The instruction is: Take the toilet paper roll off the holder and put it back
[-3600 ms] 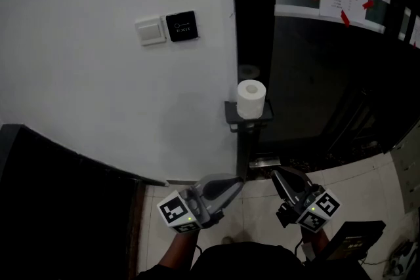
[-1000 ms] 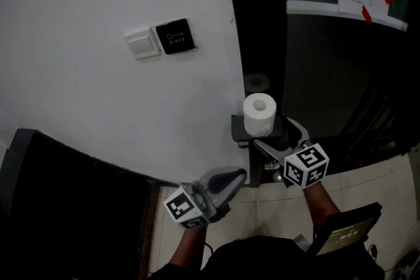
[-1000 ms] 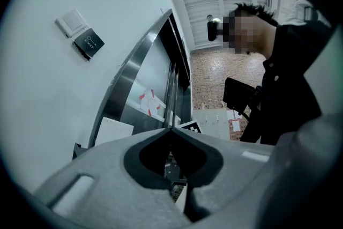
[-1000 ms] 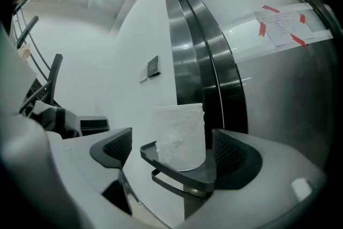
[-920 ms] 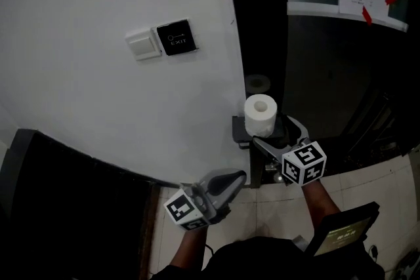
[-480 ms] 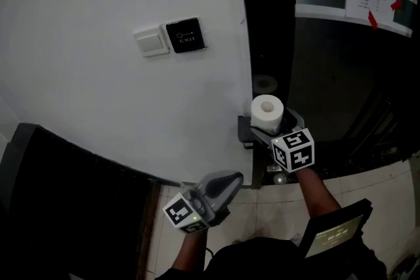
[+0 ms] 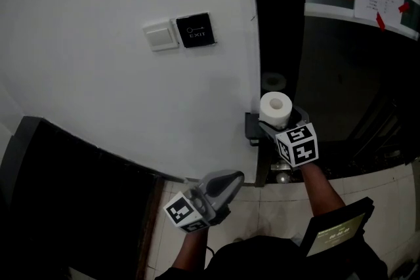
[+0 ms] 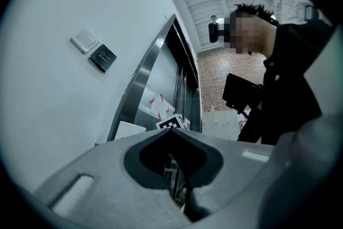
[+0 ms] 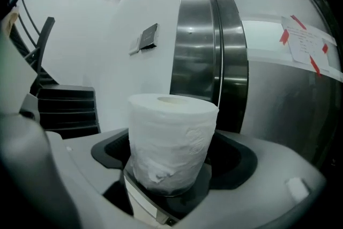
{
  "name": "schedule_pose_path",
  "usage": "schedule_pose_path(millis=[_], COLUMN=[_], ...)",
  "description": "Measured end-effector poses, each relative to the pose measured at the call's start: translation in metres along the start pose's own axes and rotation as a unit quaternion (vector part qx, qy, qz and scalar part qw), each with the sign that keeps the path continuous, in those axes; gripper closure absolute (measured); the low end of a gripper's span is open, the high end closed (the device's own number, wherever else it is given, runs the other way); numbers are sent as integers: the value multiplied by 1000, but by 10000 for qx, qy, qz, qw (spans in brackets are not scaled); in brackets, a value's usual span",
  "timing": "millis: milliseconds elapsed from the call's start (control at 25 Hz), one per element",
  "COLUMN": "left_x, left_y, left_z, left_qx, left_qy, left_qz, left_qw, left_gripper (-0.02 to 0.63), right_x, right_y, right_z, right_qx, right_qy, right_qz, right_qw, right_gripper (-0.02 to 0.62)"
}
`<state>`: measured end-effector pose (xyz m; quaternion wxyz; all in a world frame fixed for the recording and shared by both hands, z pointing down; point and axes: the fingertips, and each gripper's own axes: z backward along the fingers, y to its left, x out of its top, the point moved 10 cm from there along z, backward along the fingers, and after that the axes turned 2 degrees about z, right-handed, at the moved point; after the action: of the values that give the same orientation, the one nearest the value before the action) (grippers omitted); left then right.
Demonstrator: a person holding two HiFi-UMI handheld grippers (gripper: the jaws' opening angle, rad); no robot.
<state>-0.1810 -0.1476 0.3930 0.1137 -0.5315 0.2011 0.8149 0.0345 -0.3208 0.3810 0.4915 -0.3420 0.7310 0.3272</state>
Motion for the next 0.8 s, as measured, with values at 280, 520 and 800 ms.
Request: schedule_pose_path(millis=[280,520,800], left_x=[1,1,-4], left_y=[-3,-5,-12], left_z=[-2,-13,-29], left_qx=[-125,-271,-450], left_qy=[32,103,279], left_qz=[-45,-102,-163], left_qw=[9999,9995,9985], left_gripper=[609,609,609], right_x=[-1,11,-7], right_y=[-3,-6,2], right_z=[15,56,112], right_qx=[101,403,524], right_qy=[-287,-708,-845], right_qz=[144,-210,-433], right_qw=[9994,9965,9941], right_gripper=[173,173,173])
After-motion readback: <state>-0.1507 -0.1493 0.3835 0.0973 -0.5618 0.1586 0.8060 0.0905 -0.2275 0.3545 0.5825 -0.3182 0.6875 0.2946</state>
